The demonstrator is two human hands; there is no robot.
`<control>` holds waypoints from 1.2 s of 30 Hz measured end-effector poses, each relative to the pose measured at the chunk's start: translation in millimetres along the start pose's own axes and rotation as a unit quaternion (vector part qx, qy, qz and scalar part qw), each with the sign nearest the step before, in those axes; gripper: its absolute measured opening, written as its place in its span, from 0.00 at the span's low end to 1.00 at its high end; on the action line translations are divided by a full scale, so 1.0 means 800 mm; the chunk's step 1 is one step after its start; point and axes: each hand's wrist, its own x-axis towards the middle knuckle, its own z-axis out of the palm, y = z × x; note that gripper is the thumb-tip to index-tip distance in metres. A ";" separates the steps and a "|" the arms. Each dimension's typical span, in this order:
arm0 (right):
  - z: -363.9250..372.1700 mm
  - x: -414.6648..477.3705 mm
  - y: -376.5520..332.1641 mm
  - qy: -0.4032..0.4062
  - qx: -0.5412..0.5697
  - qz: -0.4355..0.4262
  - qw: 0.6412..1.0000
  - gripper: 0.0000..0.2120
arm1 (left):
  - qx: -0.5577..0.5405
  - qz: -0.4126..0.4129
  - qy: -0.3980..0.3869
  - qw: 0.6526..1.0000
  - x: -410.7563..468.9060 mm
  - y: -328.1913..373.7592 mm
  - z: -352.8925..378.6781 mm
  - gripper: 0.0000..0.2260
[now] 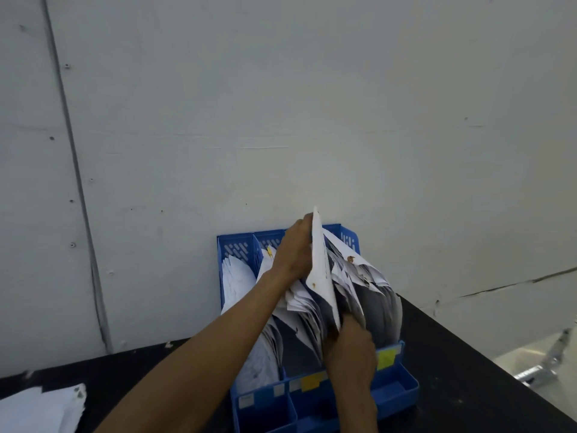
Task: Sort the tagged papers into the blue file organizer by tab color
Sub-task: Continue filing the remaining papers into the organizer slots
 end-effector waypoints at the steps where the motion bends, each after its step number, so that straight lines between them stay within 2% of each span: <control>1: -0.002 0.003 0.000 0.030 0.034 0.012 0.999 0.11 | -0.018 0.007 0.016 1.000 0.001 -0.001 0.000 0.19; 4: -0.002 0.010 0.006 0.151 0.110 -0.010 0.982 0.07 | -0.071 -0.006 0.046 0.996 0.001 -0.001 0.000 0.28; 5: -0.002 0.011 0.009 0.160 0.099 -0.010 0.982 0.08 | -0.062 -0.004 0.071 0.996 0.001 0.000 0.001 0.32; 7: 0.004 0.012 0.019 0.107 0.063 0.031 0.992 0.15 | -0.019 0.020 0.112 0.993 0.000 -0.003 0.000 0.38; 8: 0.006 0.012 0.023 0.076 0.053 0.053 0.994 0.16 | 0.000 0.028 0.115 0.993 -0.001 -0.004 -0.001 0.35; 10: 0.006 0.014 0.028 0.047 0.065 0.065 0.995 0.16 | 0.046 0.025 0.075 0.996 -0.002 -0.007 -0.004 0.22; 12: 0.002 0.013 0.021 0.088 0.129 0.029 0.987 0.15 | 0.154 0.007 0.007 0.988 -0.005 -0.009 -0.005 0.10; 13: -0.003 0.012 0.015 0.130 0.158 0.005 0.979 0.15 | 0.204 0.002 -0.015 0.979 -0.006 -0.010 -0.005 0.08; 15: -0.012 0.009 0.007 0.171 0.162 -0.024 0.971 0.12 | 0.259 0.011 -0.022 0.966 -0.007 -0.012 -0.006 0.07; 18: -0.008 0.007 0.009 0.079 0.079 0.016 0.994 0.06 | 0.245 0.057 0.036 0.967 -0.011 -0.011 -0.010 0.07; 19: -0.005 0.005 0.012 0.049 0.057 0.038 0.996 0.06 | 0.242 0.068 0.058 0.966 -0.012 -0.010 -0.010 0.09; 21: -0.001 0.003 0.018 0.039 0.044 0.062 0.996 0.11 | 0.304 0.083 0.074 0.946 -0.011 -0.012 -0.006 0.07; 22: 0.000 0.003 0.018 0.041 0.044 0.072 0.996 0.11 | 0.339 0.077 0.050 0.936 -0.010 -0.012 -0.006 0.06; 26: 0.000 0.000 0.014 -0.004 0.002 0.087 0.996 0.07 | 0.420 0.050 -0.066 0.904 -0.003 -0.007 -0.001 0.11; 28: -0.001 0.001 0.009 0.043 0.054 0.068 0.995 0.03 | 0.431 0.026 -0.093 0.897 0.002 -0.007 0.006 0.15; 30: -0.001 0.005 0.007 0.104 0.096 0.046 0.989 0.04 | 0.402 -0.004 -0.100 0.910 0.003 -0.008 0.014 0.27; 32: 0.001 0.008 0.010 0.093 0.085 0.045 0.991 0.07 | 0.360 -0.017 -0.095 0.928 0.001 -0.007 0.014 0.36; 34: 0.002 0.010 0.014 0.048 0.067 0.066 0.994 0.05 | 0.325 -0.012 -0.089 0.941 -0.001 -0.004 0.004 0.39; 36: -0.005 0.014 0.012 0.036 0.074 0.081 0.993 0.08 | 0.287 -0.005 -0.091 0.954 -0.004 0.003 -0.013 0.37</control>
